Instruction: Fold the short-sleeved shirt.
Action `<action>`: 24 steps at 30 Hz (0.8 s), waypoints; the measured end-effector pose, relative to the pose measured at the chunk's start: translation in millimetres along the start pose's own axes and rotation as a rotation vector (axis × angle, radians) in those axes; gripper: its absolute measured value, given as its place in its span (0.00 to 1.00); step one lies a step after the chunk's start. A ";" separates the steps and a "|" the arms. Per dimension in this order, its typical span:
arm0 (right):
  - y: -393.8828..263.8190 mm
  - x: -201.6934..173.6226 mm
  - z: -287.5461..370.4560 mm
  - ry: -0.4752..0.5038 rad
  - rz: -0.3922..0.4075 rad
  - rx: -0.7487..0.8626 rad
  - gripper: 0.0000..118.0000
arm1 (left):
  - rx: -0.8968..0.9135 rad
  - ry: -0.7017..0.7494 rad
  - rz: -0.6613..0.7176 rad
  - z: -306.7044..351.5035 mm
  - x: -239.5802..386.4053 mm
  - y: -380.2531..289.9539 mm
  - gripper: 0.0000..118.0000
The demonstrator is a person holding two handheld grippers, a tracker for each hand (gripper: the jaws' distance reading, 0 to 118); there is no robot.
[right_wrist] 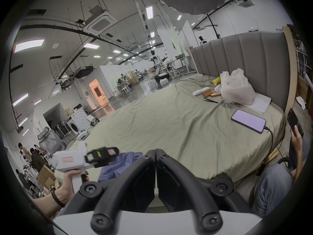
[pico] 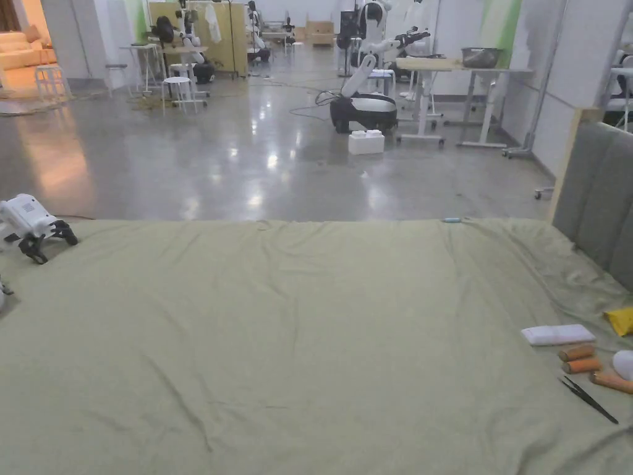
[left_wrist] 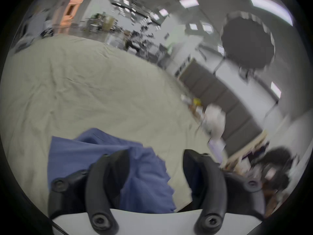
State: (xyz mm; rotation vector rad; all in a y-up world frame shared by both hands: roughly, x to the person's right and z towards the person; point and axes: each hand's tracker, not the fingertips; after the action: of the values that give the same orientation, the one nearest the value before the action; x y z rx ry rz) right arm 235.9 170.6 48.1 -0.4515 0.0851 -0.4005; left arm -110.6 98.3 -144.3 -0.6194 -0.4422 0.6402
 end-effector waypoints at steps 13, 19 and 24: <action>-21.5 -10.9 -24.6 0.021 0.024 -0.132 0.00 | -0.206 0.049 0.099 -69.8 -21.0 -54.7 0.01; -46.0 -44.1 -105.2 0.175 0.058 -0.307 0.00 | -0.116 -0.041 0.042 -9.6 -10.5 -9.9 0.80; -61.1 -80.7 -216.9 0.226 0.124 -0.451 0.00 | -0.038 0.010 0.012 62.5 -38.7 22.4 0.85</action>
State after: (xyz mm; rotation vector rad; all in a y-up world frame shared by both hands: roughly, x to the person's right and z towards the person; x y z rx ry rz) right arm 103.7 63.8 -120.3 -0.8394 0.4268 -0.3076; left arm -182.5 111.2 -120.5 -0.6613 -0.4426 0.6410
